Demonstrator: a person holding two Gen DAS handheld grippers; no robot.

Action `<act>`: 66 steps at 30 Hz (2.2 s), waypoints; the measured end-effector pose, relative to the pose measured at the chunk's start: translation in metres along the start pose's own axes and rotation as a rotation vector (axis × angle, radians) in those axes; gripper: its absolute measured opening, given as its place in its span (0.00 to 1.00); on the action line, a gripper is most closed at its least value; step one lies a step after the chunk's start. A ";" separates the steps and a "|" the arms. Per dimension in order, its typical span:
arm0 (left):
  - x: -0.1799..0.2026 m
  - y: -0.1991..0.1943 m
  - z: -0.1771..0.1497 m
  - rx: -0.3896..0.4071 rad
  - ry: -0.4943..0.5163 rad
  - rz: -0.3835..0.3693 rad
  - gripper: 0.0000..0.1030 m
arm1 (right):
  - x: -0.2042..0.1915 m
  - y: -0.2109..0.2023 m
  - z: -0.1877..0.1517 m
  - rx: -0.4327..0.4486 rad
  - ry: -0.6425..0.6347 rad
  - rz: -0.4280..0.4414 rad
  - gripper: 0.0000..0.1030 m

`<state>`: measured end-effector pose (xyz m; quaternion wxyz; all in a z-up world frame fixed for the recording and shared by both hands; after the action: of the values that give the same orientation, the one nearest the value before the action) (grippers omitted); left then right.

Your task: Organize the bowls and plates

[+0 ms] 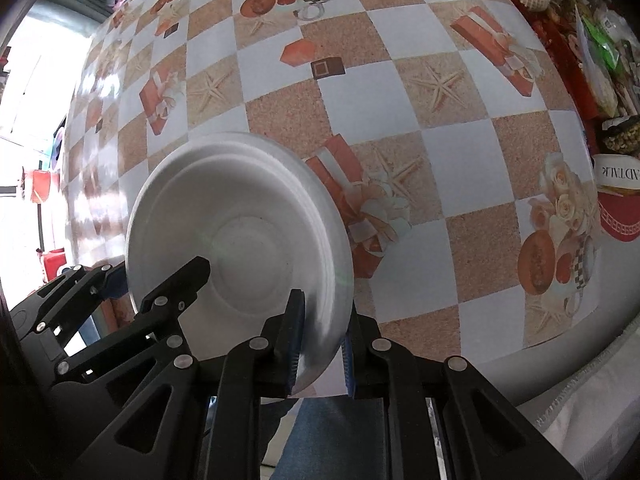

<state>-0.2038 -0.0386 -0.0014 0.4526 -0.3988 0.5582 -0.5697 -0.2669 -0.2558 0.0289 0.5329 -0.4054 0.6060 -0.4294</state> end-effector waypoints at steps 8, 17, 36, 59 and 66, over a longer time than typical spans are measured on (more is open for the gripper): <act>-0.018 -0.015 -0.003 0.059 -0.023 0.020 0.77 | 0.003 -0.003 0.001 0.008 -0.002 -0.005 0.17; -0.040 -0.007 -0.008 0.017 -0.096 0.034 0.80 | 0.000 -0.014 0.002 0.056 -0.022 -0.009 0.65; -0.049 0.012 -0.014 -0.086 -0.141 0.030 1.00 | 0.007 -0.014 -0.001 0.092 -0.028 -0.055 1.00; -0.037 0.017 -0.009 -0.128 -0.126 0.043 1.00 | 0.028 -0.001 0.000 0.052 0.034 -0.068 1.00; -0.031 0.025 -0.007 -0.135 -0.124 0.057 1.00 | 0.028 0.007 0.005 0.039 0.029 -0.078 1.00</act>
<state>-0.2000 -0.0059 -0.0253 0.4743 -0.4466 0.5775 -0.4920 -0.2648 -0.2804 0.0137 0.5147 -0.4121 0.5890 -0.4672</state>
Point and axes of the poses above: each gripper's, at about its wrist camera, not at the fingertips, and y roughly the way its jaws point, x to its right, z to its top, the point moved 2 cm from there along y, roughly the way its jaws point, and after that the axes turned 6 degrees about z, right-handed, at the moved point
